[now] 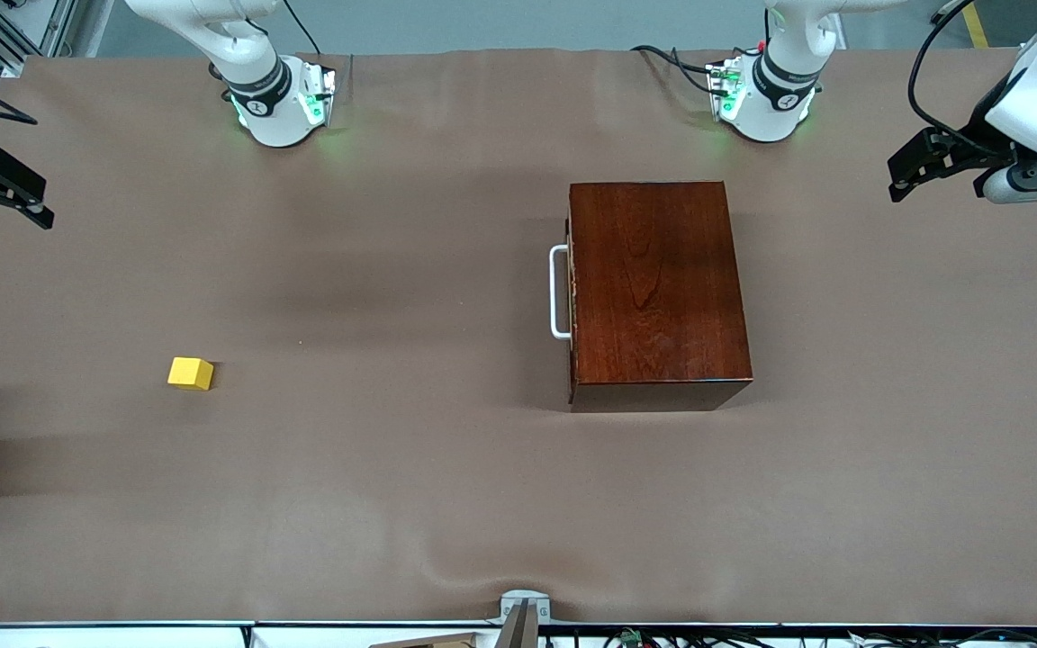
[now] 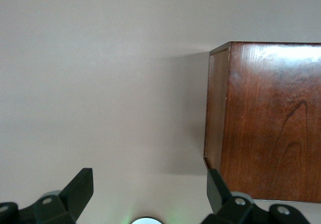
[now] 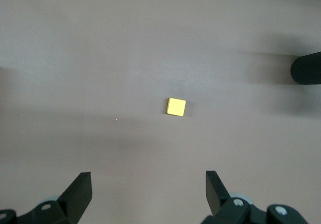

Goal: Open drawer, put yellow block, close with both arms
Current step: 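Move the left gripper from rest toward the white drawer handle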

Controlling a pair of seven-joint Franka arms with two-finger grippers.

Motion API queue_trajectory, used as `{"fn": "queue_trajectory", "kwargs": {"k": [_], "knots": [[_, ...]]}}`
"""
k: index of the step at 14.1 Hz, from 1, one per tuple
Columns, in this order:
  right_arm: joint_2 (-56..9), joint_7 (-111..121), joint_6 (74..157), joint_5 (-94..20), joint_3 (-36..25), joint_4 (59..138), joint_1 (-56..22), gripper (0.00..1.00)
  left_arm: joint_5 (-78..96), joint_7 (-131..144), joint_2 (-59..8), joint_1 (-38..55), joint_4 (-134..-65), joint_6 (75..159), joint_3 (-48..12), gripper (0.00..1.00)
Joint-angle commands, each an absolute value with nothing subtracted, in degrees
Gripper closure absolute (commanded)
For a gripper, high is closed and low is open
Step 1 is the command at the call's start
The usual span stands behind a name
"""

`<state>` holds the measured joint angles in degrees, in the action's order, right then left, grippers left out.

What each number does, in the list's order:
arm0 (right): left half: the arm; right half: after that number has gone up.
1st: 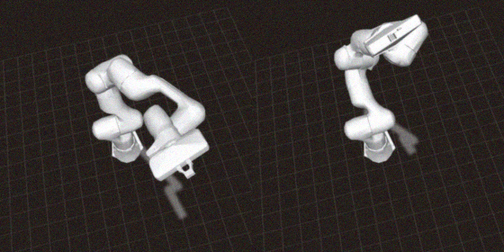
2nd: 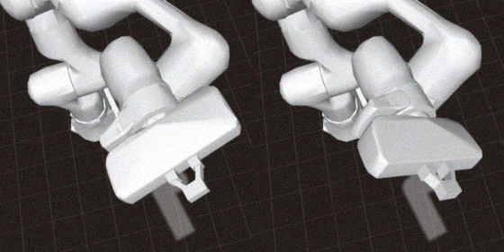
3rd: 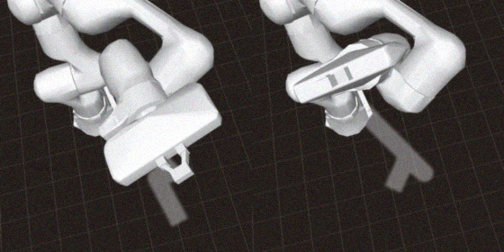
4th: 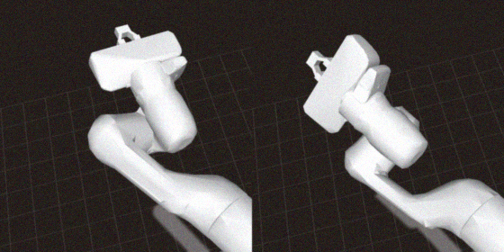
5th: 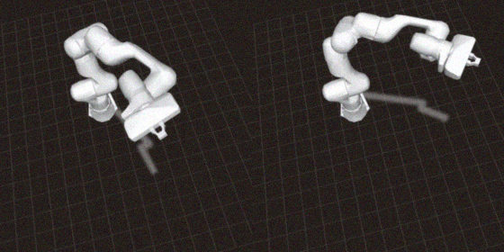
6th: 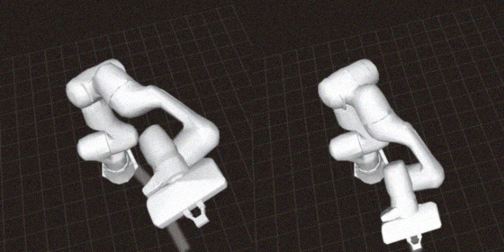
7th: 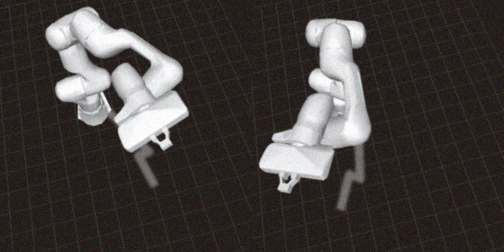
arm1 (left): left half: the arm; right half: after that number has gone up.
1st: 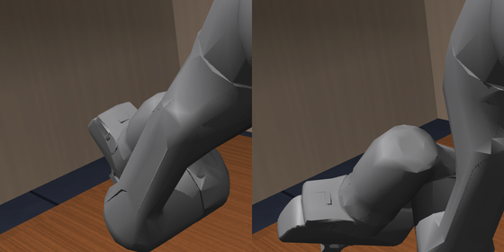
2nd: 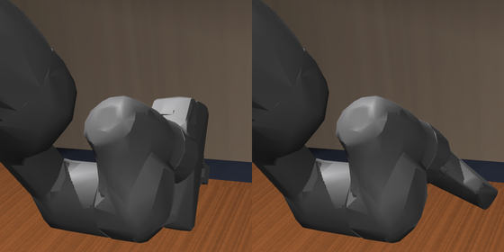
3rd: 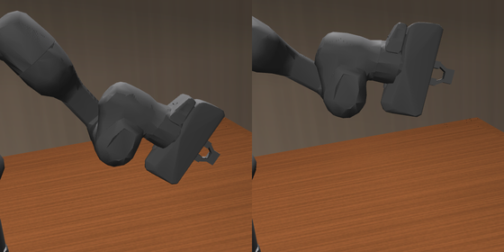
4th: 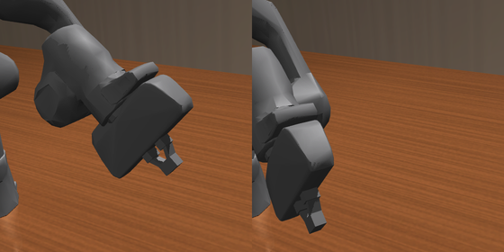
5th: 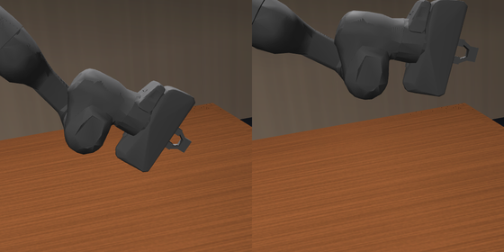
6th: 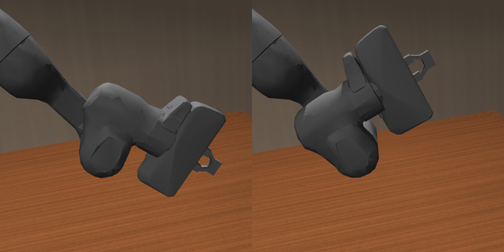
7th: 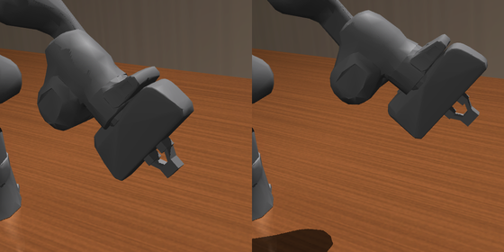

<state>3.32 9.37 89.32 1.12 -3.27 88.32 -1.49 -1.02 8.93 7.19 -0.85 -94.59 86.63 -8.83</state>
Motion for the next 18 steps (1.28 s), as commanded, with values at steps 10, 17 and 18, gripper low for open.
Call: {"fn": "queue_trajectory", "kwargs": {"k": [10,17,18], "knots": [[3.52,9.49,89.12,1.23,-2.9,88.24,-0.79,0.0,-1.93,9.66,1.16,0.61,-87.47,85.52,-15.45,0.0],[3.52,9.49,89.12,1.23,-2.9,88.33,-0.79,0.0,-8.67,24.86,-13.78,10.78,-79.54,89.02,-25.93,0.0],[3.52,9.49,89.12,1.23,-2.9,88.24,-0.79,0.0,-11.31,26.61,-16.15,14.29,-79.45,90.43,-25.75,0.0]]}}
